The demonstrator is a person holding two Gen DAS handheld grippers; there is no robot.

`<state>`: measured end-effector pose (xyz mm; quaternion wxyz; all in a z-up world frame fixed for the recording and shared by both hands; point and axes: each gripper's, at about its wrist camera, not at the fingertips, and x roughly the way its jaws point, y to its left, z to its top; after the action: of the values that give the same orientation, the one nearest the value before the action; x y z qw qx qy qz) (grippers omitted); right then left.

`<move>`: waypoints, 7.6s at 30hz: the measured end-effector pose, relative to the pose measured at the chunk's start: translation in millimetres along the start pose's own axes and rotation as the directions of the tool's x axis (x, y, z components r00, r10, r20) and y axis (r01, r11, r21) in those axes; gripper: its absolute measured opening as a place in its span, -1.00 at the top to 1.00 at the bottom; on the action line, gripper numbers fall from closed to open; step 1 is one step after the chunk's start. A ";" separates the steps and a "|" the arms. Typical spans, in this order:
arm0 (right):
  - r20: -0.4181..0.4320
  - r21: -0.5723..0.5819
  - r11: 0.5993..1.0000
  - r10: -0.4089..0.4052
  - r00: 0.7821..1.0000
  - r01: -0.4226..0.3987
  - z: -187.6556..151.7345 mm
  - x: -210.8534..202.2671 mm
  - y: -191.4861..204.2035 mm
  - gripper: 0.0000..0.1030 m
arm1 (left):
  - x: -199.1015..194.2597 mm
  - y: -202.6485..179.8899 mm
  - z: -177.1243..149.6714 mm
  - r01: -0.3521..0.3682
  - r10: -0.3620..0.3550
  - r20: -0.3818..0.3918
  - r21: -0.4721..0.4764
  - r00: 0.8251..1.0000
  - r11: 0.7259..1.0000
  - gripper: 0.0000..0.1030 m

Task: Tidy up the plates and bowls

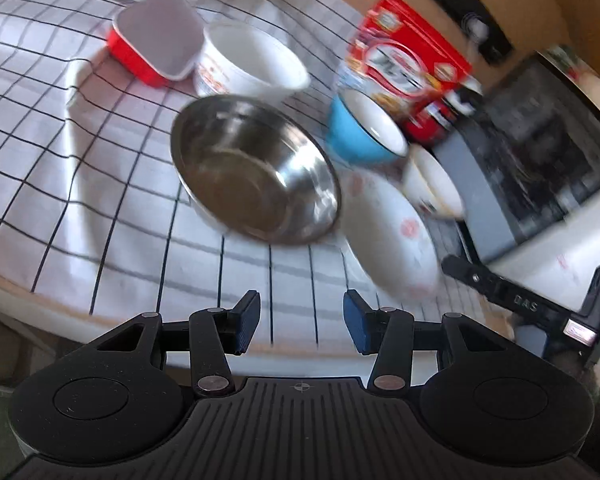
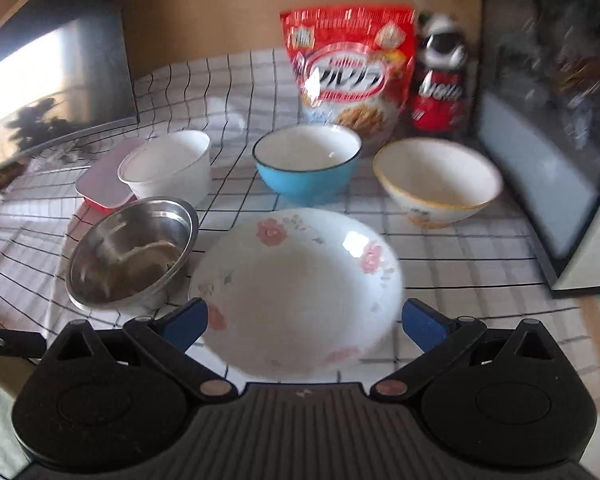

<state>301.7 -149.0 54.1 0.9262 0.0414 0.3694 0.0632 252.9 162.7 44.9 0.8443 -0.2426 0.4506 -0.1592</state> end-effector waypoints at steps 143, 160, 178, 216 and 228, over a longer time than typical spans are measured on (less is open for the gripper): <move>-0.155 -0.343 0.859 0.349 0.924 -0.381 119.8 105.7 78.2 -0.75 | -15.5 62.6 90.8 -0.250 0.311 0.188 -0.289 0.932 0.924 0.47; -0.406 -0.298 0.845 0.309 0.860 -0.444 124.5 216.3 144.2 -0.45 | 37.4 110.5 99.9 -0.230 0.286 0.066 -0.437 0.956 0.869 0.46; -0.442 -0.345 0.807 0.310 0.841 -0.479 107.5 223.5 162.4 -0.49 | 63.7 85.2 108.7 -0.344 0.367 0.042 -0.264 0.929 0.901 0.47; -0.285 -0.094 0.966 0.206 0.936 -0.241 78.9 116.9 18.0 -0.59 | 120.9 -32.5 85.8 -0.253 0.256 -0.080 0.045 0.963 0.966 0.56; -0.291 -0.042 0.976 0.194 0.937 -0.215 54.2 119.4 7.0 -0.59 | 142.5 -37.7 79.6 -0.316 0.325 -0.119 0.090 0.938 0.944 0.59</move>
<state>424.3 -126.0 13.1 0.8526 0.0361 0.4900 0.1778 395.1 83.1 6.3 0.8351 -0.1252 0.5332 -0.0509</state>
